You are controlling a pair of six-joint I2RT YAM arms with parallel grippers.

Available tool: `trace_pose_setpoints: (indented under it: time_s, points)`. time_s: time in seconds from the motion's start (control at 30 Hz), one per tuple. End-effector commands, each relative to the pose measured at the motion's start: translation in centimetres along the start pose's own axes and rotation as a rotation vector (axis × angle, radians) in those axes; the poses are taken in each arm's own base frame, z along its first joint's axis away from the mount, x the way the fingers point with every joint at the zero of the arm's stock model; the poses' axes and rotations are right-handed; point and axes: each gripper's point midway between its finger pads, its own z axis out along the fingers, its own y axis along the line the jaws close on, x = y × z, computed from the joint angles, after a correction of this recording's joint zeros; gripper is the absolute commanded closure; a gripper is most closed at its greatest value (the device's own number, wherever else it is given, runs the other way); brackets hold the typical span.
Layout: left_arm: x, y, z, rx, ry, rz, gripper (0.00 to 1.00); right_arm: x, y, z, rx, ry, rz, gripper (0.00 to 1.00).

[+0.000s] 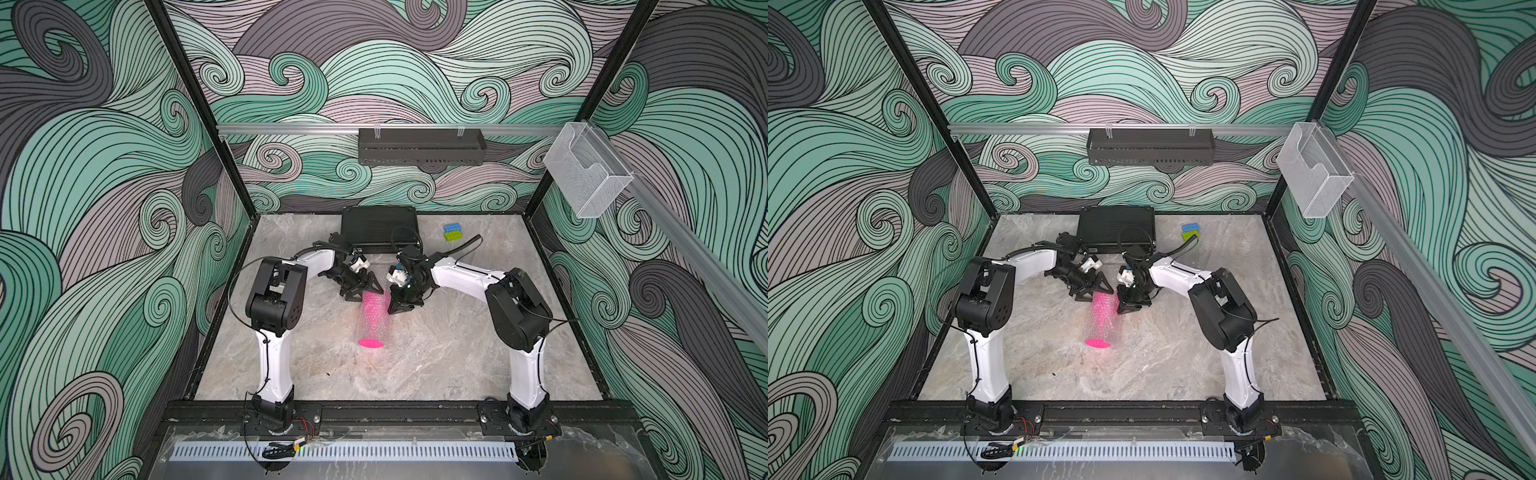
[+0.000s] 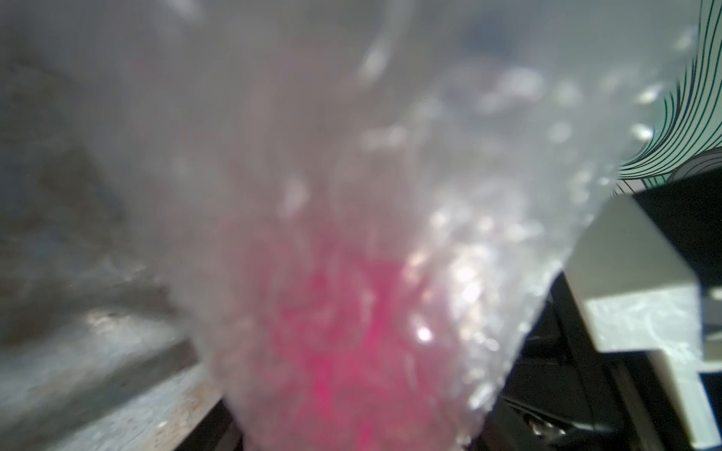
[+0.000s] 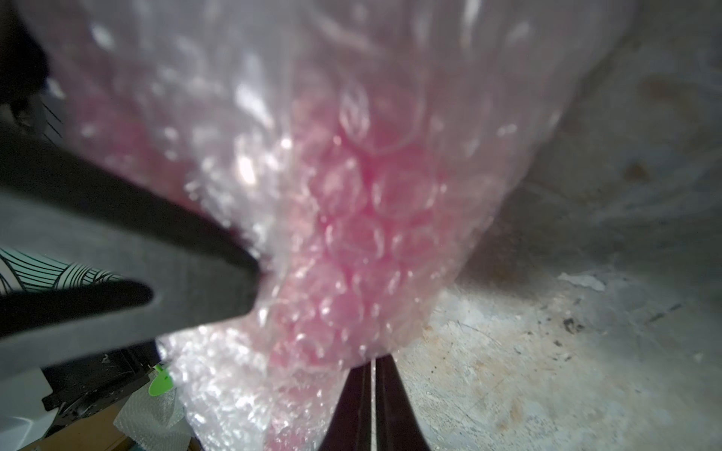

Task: Wrap wine glasses in bubble wrap
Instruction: Stick the tape on the bubble wrap, then pick up the bubble wrap from the center of the board.

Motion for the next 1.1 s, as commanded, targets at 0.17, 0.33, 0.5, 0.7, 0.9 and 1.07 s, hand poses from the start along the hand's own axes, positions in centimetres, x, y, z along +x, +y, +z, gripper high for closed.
trace_pose_setpoints:
  time_s: [0.17,0.33,0.5,0.7,0.9,1.07]
  points:
    - [2.2,2.9,1.8,-0.131,0.083,-0.052,0.29,2.9,4.7,-6.4,0.085,-0.247,-0.532,0.64]
    - [2.1,2.9,1.8,-0.127,0.088,-0.053,0.29,5.4,7.4,-5.2,0.252,-0.374,-1.106,0.36]
    - [2.2,2.8,2.0,-0.107,0.096,-0.058,0.29,5.6,8.3,-2.5,0.304,-0.310,-1.323,0.33]
    - [2.2,2.7,1.9,-0.105,0.091,-0.052,0.29,5.5,7.6,0.8,0.333,-0.240,-1.388,0.37]
    - [2.1,2.5,1.5,-0.116,0.078,-0.046,0.29,5.4,7.3,2.6,0.351,-0.209,-1.402,0.58]
    - [1.9,1.6,0.8,-0.105,0.058,-0.030,0.26,5.0,7.1,2.6,0.390,-0.217,-1.407,0.96]
